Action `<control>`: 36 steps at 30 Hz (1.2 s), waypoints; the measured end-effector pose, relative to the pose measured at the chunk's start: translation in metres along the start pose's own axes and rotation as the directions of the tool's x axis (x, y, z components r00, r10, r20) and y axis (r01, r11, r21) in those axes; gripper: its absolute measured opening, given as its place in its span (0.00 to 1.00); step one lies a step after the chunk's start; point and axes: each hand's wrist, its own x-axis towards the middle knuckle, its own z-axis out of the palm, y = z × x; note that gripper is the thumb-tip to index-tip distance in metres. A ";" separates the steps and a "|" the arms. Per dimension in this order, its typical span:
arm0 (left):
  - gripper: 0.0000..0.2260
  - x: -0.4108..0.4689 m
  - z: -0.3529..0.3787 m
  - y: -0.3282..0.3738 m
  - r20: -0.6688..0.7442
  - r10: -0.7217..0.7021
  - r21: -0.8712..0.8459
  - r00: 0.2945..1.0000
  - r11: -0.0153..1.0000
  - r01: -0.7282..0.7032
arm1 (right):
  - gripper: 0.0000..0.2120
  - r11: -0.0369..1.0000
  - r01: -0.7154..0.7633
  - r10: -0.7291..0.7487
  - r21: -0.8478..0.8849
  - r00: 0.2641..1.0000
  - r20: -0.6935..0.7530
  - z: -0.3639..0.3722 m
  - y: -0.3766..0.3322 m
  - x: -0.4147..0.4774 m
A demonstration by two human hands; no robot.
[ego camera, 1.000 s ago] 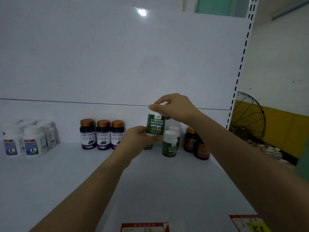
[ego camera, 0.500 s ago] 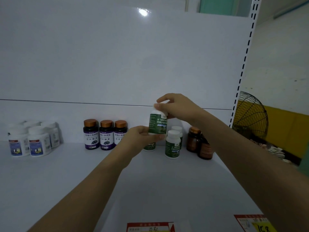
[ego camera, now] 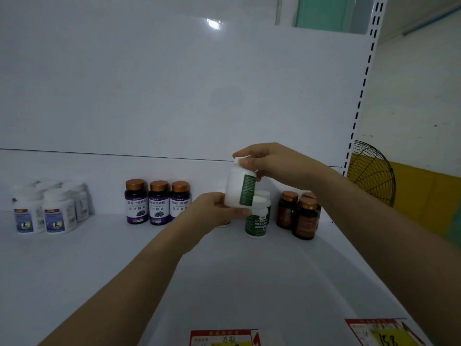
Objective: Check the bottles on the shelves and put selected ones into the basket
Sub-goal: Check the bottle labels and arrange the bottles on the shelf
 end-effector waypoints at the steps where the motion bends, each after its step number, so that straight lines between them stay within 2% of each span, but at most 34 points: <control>1: 0.20 0.000 -0.001 0.000 0.011 0.006 0.001 1.000 1.000 -0.006 | 0.13 1.000 0.011 -0.012 0.020 1.000 0.017 -0.001 0.000 -0.001; 3: 0.21 -0.001 0.001 0.000 -0.010 0.015 0.007 1.000 1.000 -0.015 | 0.13 0.999 0.029 -0.030 0.029 0.999 0.031 0.001 0.001 -0.002; 5: 0.20 -0.003 0.004 0.001 -0.101 0.048 0.056 0.994 0.998 -0.043 | 0.15 1.000 -0.005 0.005 0.027 1.000 0.013 0.005 -0.001 -0.002; 7: 0.20 -0.005 0.008 0.004 -0.181 0.095 0.102 0.979 0.992 -0.077 | 0.19 0.997 -0.050 0.046 -0.053 0.996 -0.071 0.009 -0.005 0.000; 9: 0.23 -0.004 0.009 0.005 -0.208 0.093 0.075 0.974 0.994 -0.079 | 0.19 0.997 -0.039 0.030 -0.064 0.990 -0.136 0.008 -0.005 0.001; 12: 0.22 -0.004 0.004 0.008 -0.150 0.020 -0.037 0.989 0.999 -0.026 | 0.15 0.998 0.016 -0.011 0.062 0.997 -0.079 0.001 -0.006 -0.001; 14: 0.24 -0.007 0.000 0.008 -0.075 0.008 -0.041 0.997 0.999 -0.011 | 0.16 0.990 0.036 -0.036 0.135 0.999 -0.006 -0.003 -0.003 -0.005; 16: 0.23 -0.010 0.000 0.010 -0.073 0.020 -0.009 0.997 1.000 -0.020 | 0.16 0.984 0.044 -0.049 0.174 0.998 0.026 -0.002 -0.001 -0.006; 18: 0.22 -0.012 0.003 0.013 -0.159 0.051 -0.006 0.986 0.999 -0.052 | 0.16 0.982 0.026 -0.026 0.188 1.000 -0.004 0.003 -0.002 -0.005; 20: 0.21 -0.013 0.008 0.015 -0.252 0.096 0.030 0.963 0.995 -0.091 | 0.18 0.992 0.010 -0.001 0.126 0.997 -0.072 0.007 -0.003 -0.004; 22: 0.21 -0.016 0.010 0.016 -0.285 0.112 0.039 0.952 0.994 -0.106 | 0.17 0.990 0.012 0.003 0.141 0.994 -0.109 0.007 -0.002 -0.003; 24: 0.20 -0.018 0.006 0.016 -0.217 0.084 -0.051 0.973 0.994 -0.097 | 0.13 0.963 0.028 -0.006 0.268 0.997 -0.081 0.003 0.000 -0.004; 28: 0.20 -0.021 -0.005 0.013 0.072 0.058 -0.318 0.996 0.948 -0.033 | 0.12 0.881 0.002 -0.005 0.474 1.000 0.005 0.001 0.003 -0.005; 30: 0.18 -0.018 -0.005 0.009 0.044 0.059 -0.327 0.997 0.944 -0.042 | 0.13 0.874 -0.013 0.003 0.486 1.000 0.020 0.004 0.003 -0.005; 34: 0.15 -0.012 0.003 0.005 -0.136 0.068 -0.224 0.988 0.970 -0.097 | 0.14 0.954 -0.034 0.038 0.297 0.999 -0.007 0.006 0.002 -0.004; 36: 0.14 -0.012 0.003 0.004 -0.137 0.082 -0.205 0.987 0.973 -0.110 | 0.13 0.954 -0.046 0.054 0.295 0.998 -0.019 0.006 0.003 -0.003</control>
